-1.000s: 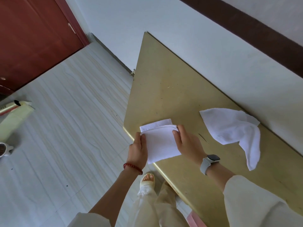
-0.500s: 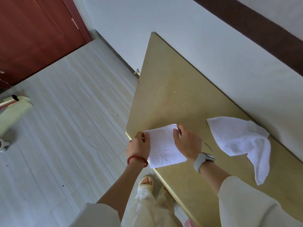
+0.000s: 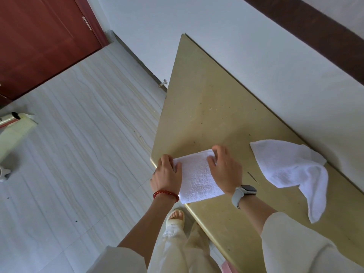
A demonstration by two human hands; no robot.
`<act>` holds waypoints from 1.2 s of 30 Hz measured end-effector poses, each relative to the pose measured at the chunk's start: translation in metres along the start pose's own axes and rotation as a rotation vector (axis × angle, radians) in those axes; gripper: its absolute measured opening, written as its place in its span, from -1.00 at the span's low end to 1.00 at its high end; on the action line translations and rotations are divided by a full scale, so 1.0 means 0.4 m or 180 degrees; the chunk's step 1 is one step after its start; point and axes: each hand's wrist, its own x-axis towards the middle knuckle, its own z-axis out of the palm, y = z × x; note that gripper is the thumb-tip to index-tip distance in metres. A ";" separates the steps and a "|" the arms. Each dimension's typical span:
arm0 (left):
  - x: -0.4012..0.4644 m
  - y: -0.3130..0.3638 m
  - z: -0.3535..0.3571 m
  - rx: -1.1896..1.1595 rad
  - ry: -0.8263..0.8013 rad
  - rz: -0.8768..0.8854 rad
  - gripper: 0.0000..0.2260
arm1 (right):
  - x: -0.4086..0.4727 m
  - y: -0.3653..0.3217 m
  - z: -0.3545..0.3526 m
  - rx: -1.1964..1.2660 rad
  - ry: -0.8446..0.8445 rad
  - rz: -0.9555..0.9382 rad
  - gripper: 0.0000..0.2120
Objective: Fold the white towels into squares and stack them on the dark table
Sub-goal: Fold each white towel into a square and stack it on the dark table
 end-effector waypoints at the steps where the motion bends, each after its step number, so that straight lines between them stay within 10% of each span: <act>1: 0.003 -0.005 0.003 0.0049 0.0099 0.0214 -0.83 | 0.000 0.007 0.003 -0.0069 0.0110 -0.0239 -0.87; 10: 0.032 -0.040 0.033 0.0134 0.0611 0.1368 -0.86 | 0.039 0.045 0.018 -0.0386 0.0399 -0.1557 -0.85; 23: 0.048 -0.040 0.017 0.0120 0.0663 0.1444 -0.91 | 0.060 0.036 0.031 0.0045 0.0224 -0.1091 -0.92; 36: -0.027 -0.071 0.072 0.1142 0.0718 0.2488 -0.69 | -0.061 0.064 0.038 -0.1283 -0.0089 -0.1659 -0.57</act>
